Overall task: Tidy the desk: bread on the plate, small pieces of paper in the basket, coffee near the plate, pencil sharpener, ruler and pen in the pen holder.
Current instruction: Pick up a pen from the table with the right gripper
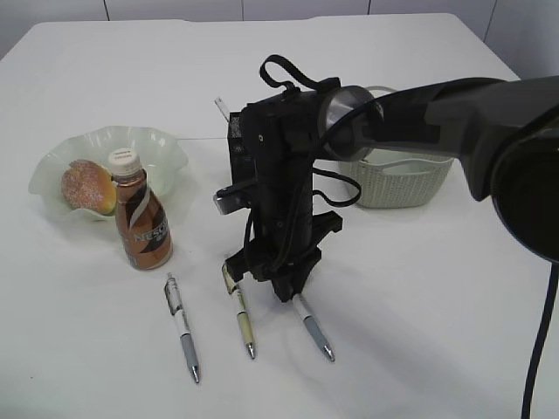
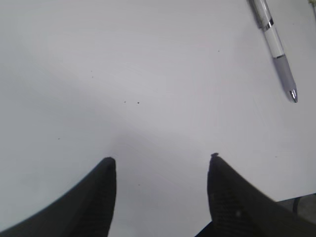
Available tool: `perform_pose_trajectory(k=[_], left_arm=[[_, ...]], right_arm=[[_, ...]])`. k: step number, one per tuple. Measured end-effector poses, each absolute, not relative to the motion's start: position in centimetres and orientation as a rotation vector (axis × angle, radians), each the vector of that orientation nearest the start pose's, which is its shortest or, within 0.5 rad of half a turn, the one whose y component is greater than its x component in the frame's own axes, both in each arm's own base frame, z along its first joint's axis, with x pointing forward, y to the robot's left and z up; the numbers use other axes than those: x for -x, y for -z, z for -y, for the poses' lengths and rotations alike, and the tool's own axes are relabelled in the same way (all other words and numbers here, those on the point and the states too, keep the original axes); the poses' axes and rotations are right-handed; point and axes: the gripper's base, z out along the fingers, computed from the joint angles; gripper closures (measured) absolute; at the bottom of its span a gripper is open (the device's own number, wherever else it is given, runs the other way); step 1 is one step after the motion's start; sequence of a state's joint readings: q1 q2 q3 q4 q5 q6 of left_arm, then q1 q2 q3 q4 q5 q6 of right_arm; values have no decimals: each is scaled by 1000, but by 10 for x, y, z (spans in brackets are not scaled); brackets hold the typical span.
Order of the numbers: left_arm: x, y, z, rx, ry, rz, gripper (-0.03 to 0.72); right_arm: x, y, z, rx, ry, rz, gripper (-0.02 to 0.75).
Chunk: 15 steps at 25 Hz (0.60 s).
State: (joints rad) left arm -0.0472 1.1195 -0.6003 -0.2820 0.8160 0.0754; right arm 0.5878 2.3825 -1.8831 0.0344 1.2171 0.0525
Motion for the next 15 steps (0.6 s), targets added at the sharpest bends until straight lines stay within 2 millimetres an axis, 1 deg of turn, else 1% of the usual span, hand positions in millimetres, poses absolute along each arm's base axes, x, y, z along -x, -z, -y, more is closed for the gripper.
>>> perform_pose_trajectory(k=[3, 6, 11, 13, 15], left_arm=[[-177, -225, 27, 53, 326, -2799, 255], [-177, -225, 27, 53, 326, -2799, 255], [-177, -225, 27, 53, 326, -2800, 255], [-177, -225, 27, 53, 327, -2801, 255], [-177, -225, 27, 53, 327, -2801, 255]], right_arm=[[-385, -118, -260, 826, -27, -3100, 617], [-384, -118, -261, 856, -46, -3095, 633], [-385, -122, -261, 887, -225, -3101, 635], [-388, -127, -257, 869, -298, -3097, 635], [-393, -138, -249, 843, -369, -3078, 635]])
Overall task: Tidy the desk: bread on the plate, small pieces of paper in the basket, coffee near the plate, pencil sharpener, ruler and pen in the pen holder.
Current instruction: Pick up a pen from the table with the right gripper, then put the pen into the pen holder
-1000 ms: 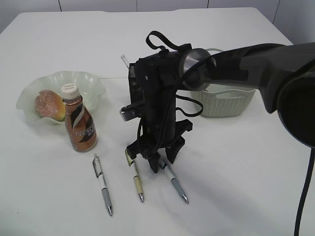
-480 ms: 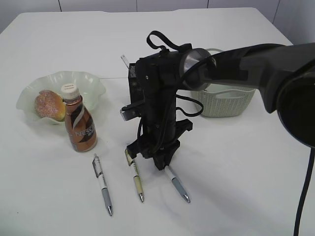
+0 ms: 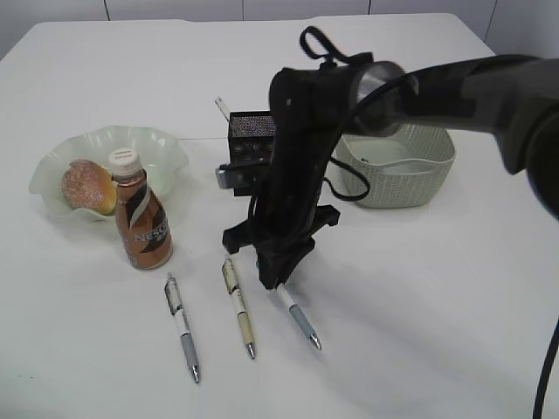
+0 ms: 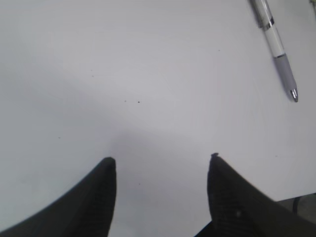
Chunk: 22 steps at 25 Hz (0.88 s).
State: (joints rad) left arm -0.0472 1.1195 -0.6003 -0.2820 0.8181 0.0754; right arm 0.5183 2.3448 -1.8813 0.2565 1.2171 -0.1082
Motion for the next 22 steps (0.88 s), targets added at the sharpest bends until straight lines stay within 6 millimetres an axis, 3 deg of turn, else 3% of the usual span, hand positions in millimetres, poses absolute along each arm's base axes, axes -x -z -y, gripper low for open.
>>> perform_pose_trajectory(k=[8, 15, 19, 22], left_arm=[[-177, -225, 27, 53, 327, -2801, 255], [-177, -225, 27, 53, 326, -2800, 255], [-177, -225, 27, 53, 326, -2800, 255], [-177, -225, 27, 52, 328, -2806, 255]], right_arm=[[-425, -191, -193, 625, -789, -2921, 636], [-448, -225, -145, 483, -1176, -2633, 636], [-461, -241, -132, 473, -1315, -2378, 636], [-471, -252, -131, 495, -1307, -2163, 636]])
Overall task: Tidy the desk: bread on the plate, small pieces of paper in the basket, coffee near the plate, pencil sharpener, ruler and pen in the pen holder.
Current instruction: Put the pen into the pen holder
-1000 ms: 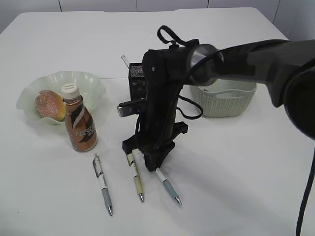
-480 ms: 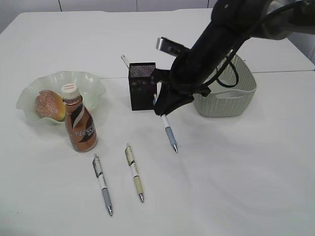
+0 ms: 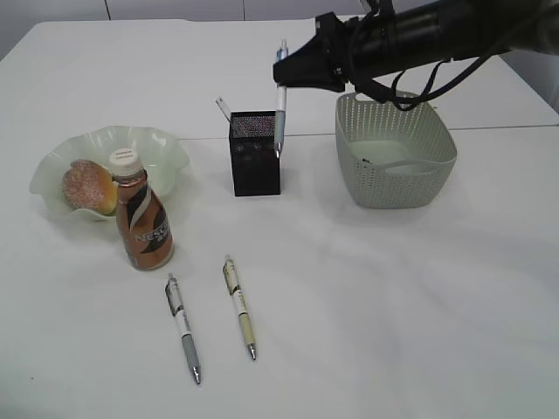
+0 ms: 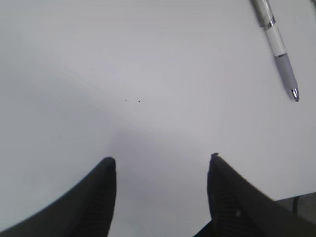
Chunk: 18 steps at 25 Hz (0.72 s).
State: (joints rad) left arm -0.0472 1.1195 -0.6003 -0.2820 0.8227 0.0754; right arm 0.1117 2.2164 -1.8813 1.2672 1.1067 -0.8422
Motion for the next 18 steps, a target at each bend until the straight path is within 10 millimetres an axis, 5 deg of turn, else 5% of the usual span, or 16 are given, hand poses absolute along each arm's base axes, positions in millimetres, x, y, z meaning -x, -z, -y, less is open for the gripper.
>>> perform_pose_trajectory(k=[5, 18], left_arm=[[-174, -224, 27, 47, 334, -2834, 255], [-171, -223, 28, 40, 343, -2873, 255]], right_arm=[[-488, -263, -131, 458, -1245, -1866, 636], [-528, -226, -129, 590, -945, -1603, 632]])
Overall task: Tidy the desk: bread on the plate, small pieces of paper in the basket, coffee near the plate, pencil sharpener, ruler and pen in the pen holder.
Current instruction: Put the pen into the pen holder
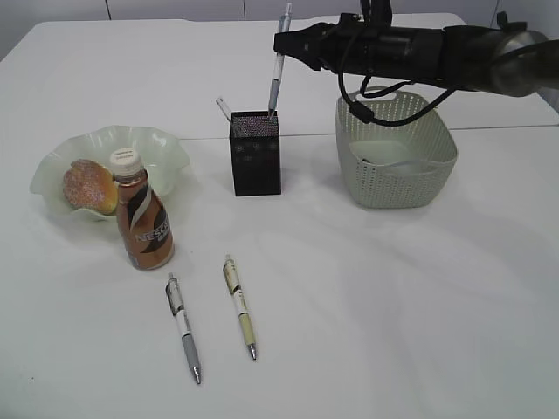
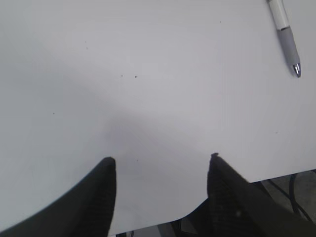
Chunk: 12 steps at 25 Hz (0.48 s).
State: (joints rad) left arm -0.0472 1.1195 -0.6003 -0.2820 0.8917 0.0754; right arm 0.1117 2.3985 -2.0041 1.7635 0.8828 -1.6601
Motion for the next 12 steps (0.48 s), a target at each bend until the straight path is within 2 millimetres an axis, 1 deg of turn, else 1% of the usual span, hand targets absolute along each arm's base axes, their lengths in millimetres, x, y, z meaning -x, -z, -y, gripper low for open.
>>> perform_pose_trajectory(k=[2, 6, 12], left_arm=[[-170, -223, 28, 39, 344, -2877, 255], [-170, -223, 28, 39, 345, -2879, 255], [-170, -223, 28, 39, 345, -2879, 255]], right_arm=[[-532, -220, -130, 605, -934, -1595, 624], [-540, -217, -134, 636, -907, -1555, 582], [-544, -195, -137, 650, -938, -1563, 554]])
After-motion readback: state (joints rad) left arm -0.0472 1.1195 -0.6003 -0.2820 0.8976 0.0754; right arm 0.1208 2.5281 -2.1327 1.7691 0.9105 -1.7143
